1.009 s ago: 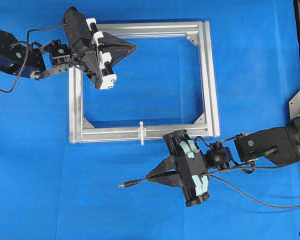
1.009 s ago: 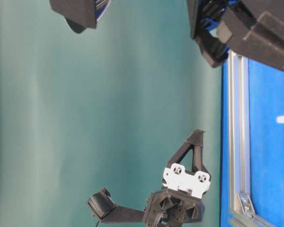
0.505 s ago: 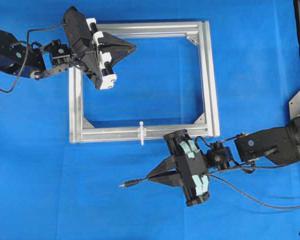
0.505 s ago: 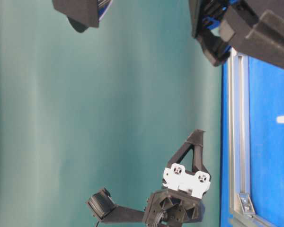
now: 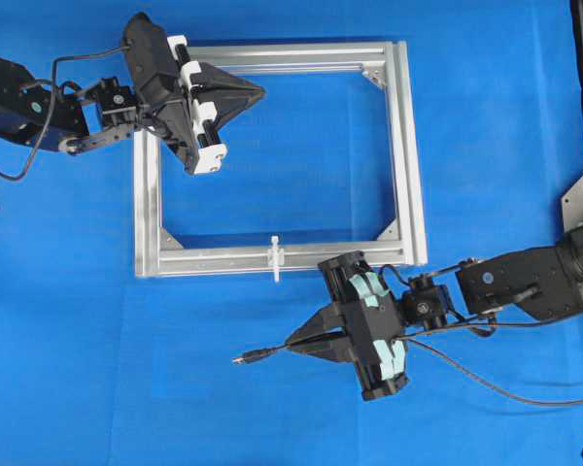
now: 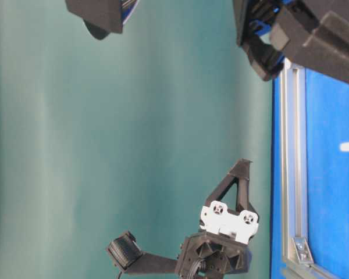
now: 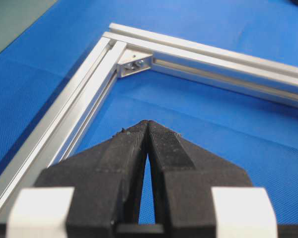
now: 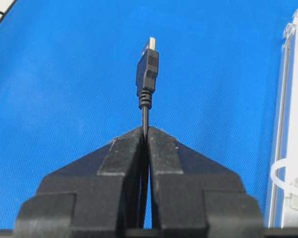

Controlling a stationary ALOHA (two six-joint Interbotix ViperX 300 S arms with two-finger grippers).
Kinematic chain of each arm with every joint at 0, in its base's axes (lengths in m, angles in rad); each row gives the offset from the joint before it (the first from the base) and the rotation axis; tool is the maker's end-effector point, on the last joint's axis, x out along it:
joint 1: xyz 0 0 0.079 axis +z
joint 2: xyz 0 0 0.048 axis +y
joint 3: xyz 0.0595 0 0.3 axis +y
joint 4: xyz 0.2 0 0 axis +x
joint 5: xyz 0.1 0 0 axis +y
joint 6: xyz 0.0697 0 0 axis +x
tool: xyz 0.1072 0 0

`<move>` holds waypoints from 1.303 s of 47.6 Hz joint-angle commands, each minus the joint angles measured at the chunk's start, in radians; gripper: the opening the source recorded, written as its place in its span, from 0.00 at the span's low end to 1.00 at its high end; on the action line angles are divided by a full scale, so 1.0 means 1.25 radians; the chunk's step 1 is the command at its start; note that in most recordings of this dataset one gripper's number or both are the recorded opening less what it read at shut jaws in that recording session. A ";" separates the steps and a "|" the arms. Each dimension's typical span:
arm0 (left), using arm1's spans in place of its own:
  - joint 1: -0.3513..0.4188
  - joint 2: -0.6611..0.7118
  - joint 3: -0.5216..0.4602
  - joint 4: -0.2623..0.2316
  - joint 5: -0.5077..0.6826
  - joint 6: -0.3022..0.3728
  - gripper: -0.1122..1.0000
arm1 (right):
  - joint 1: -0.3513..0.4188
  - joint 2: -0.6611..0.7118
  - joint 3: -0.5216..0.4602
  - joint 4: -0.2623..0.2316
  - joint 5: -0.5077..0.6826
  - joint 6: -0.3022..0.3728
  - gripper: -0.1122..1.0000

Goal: Insert the wire through the string loop located in the center.
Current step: 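Lift the cable with the right gripper and carry it toward the zip-tie loop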

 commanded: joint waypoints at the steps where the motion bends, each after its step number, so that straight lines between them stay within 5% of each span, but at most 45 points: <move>1: 0.000 -0.023 -0.010 0.002 -0.004 0.001 0.10 | 0.002 -0.020 -0.006 -0.001 -0.006 -0.001 0.07; 40: 0.000 -0.023 -0.007 0.002 -0.004 0.001 0.10 | 0.002 -0.023 0.004 -0.001 0.000 0.001 0.07; 62: 0.000 -0.023 -0.009 0.004 -0.004 0.001 0.10 | 0.002 -0.134 0.172 0.016 -0.006 0.006 0.07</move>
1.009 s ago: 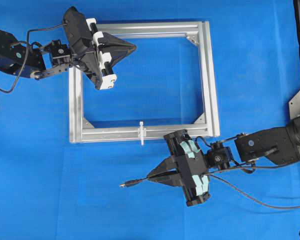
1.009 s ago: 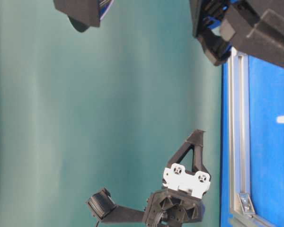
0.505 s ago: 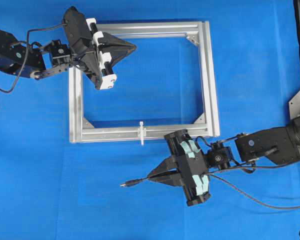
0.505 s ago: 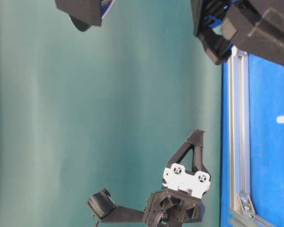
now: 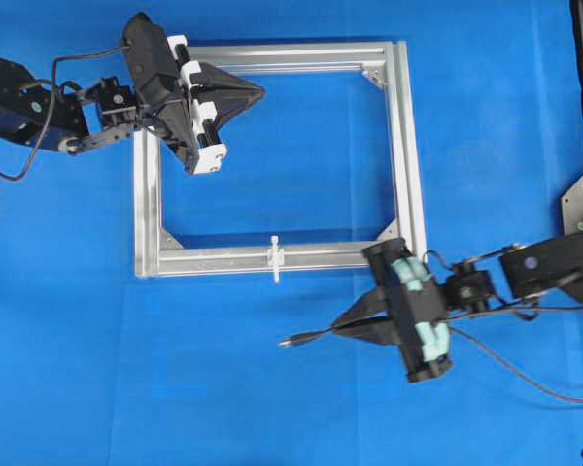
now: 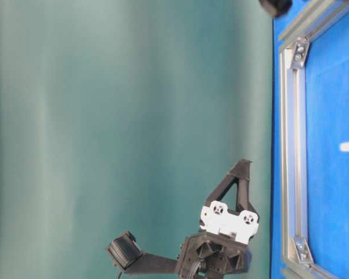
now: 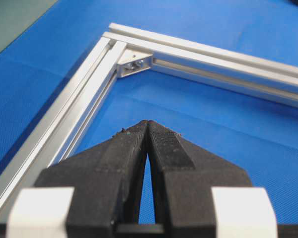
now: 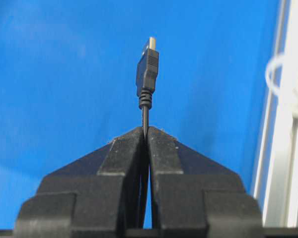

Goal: Insert the wire through the string loop located in the center.
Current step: 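Lift the cable with the right gripper and carry it toward the zip-tie loop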

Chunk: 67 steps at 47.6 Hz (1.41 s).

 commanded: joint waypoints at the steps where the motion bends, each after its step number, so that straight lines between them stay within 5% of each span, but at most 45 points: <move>1: 0.001 -0.023 -0.009 0.004 -0.004 0.001 0.10 | 0.002 -0.040 0.021 0.009 -0.010 0.001 0.07; 25: 0.001 -0.023 -0.006 0.005 -0.004 0.001 0.10 | -0.007 -0.066 0.058 0.015 -0.037 0.000 0.07; 50: -0.005 -0.023 -0.007 0.005 -0.004 0.002 0.10 | -0.135 -0.066 0.061 0.015 -0.045 -0.005 0.07; 67: -0.009 -0.025 -0.009 0.005 -0.006 0.002 0.10 | -0.147 -0.066 0.061 0.015 -0.053 -0.006 0.07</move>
